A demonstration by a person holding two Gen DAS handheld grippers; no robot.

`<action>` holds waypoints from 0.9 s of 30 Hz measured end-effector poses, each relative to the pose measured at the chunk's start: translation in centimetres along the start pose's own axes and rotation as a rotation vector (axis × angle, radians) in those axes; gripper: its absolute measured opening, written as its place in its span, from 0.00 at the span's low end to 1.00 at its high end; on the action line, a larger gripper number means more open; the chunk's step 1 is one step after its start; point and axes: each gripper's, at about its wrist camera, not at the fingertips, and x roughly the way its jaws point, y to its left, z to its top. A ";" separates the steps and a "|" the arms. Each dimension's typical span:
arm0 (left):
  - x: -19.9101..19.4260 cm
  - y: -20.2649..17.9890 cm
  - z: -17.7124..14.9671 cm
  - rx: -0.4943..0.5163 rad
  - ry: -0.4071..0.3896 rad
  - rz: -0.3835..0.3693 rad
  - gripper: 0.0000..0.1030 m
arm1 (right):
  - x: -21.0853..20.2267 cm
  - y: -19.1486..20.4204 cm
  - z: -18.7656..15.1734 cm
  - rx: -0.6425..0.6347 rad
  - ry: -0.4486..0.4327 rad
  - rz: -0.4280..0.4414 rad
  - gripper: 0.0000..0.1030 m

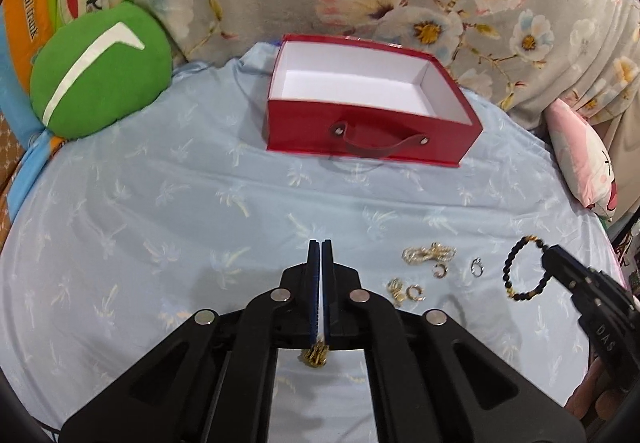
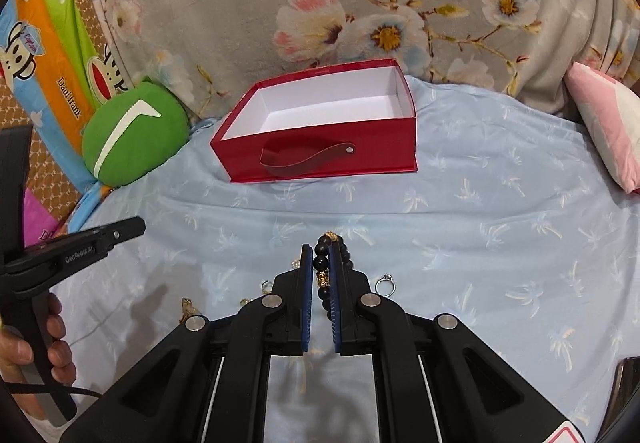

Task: Organize jewelry
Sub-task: 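Grasp the gold chain watch with the left tool while the right tool grasps the black-bead bracelet, then carry both items into the red box and open both tools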

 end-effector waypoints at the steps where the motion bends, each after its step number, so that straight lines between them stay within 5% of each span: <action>1: 0.6 0.3 -0.7 -0.013 0.024 0.012 0.12 | 0.2 -0.1 -0.3 0.008 0.009 0.003 0.06; 3: 1.8 0.6 -2.5 -0.035 0.059 0.028 0.60 | 0.7 -0.3 -0.9 0.018 0.029 0.006 0.06; 5: 2.7 0.6 -4.0 -0.040 0.082 0.050 0.61 | 0.9 -0.3 -1.5 0.024 0.044 0.007 0.06; 10: 6.0 -0.4 -6.5 -0.017 0.184 0.054 0.52 | 1.0 -0.2 -2.2 0.023 0.058 0.007 0.06; 15: 6.8 -0.8 -7.2 -0.004 0.201 0.067 0.12 | 1.0 -0.4 -2.3 0.030 0.056 0.005 0.06; 27: 3.5 -0.1 -5.4 -0.046 0.132 -0.029 0.12 | 0.4 -0.3 -1.4 0.024 0.027 0.008 0.06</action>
